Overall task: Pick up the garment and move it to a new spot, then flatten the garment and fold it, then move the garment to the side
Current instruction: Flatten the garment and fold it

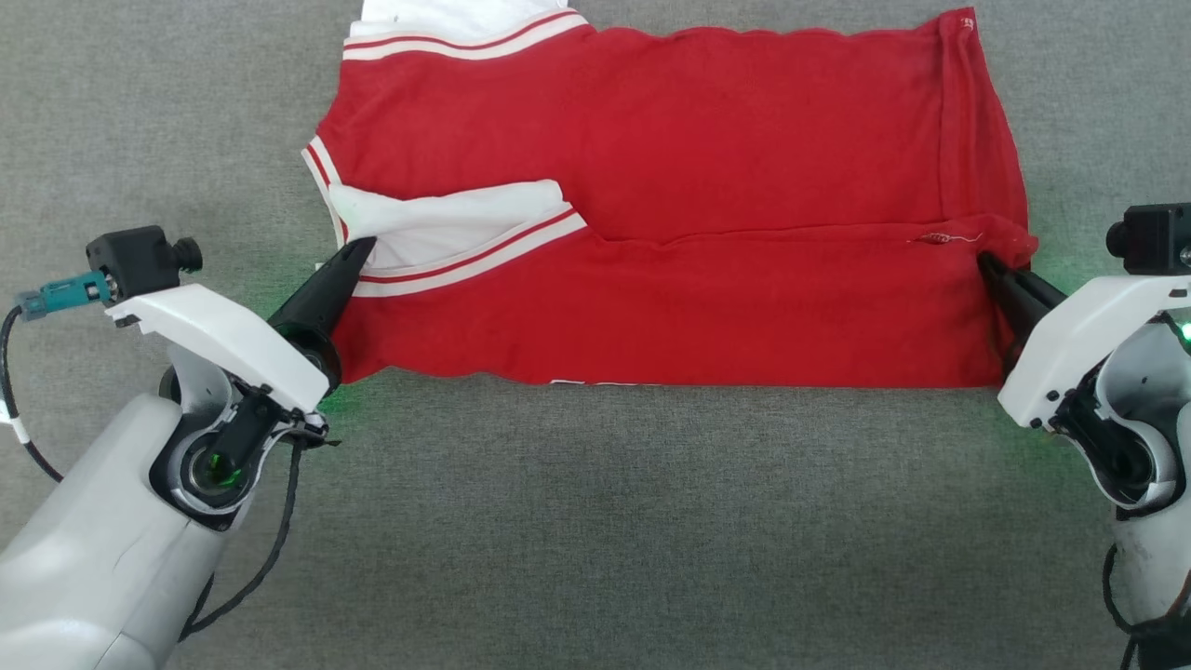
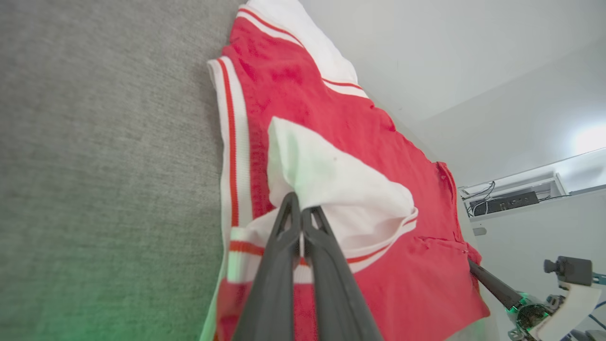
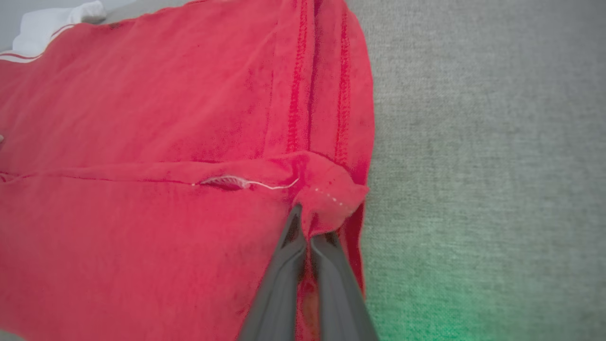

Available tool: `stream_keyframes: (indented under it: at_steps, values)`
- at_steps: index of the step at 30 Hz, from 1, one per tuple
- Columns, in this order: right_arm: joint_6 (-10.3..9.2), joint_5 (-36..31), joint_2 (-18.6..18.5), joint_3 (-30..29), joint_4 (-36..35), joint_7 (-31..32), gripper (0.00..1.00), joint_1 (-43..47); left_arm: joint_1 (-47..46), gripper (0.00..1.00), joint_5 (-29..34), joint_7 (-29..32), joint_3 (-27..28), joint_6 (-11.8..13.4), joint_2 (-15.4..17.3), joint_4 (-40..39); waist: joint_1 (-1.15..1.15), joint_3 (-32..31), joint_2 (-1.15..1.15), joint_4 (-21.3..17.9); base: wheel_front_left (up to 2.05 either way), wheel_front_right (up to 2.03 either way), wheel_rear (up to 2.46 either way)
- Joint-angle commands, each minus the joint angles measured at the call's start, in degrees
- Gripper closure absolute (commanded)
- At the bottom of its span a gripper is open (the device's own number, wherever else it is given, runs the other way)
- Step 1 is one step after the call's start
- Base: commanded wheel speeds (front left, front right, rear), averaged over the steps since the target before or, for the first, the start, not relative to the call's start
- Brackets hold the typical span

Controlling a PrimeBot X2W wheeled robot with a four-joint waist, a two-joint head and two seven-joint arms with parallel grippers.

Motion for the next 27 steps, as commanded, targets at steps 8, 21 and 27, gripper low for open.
stream_keyframes:
  at_steps: [8, 21, 27]
  values:
    - [-0.03, -0.9, -2.1, 2.8, 0.0, -5.4, 0.0, 0.3, -3.4, 0.0, 7.5, -3.2, -5.6, 0.1, 5.5, -2.6, 0.0, -3.5, 0.0, 0.9, 0.0, 0.0, 0.0]
    - [-0.03, -6.5, -0.2, 0.0, -9.6, -11.6, 0.0, 5.5, -6.5, 0.0, 14.1, 17.5, -15.2, 3.1, 18.4, -10.1, 0.0, -6.9, 0.0, -1.0, 0.0, 0.0, 0.0]
    - [-0.03, -7.0, 1.6, 0.0, -11.0, -11.2, 0.0, 6.0, -5.2, 0.0, 9.4, 27.0, -16.9, 7.4, 19.1, -9.7, 0.0, -4.9, 0.0, -3.8, 0.0, 0.0, 0.0]
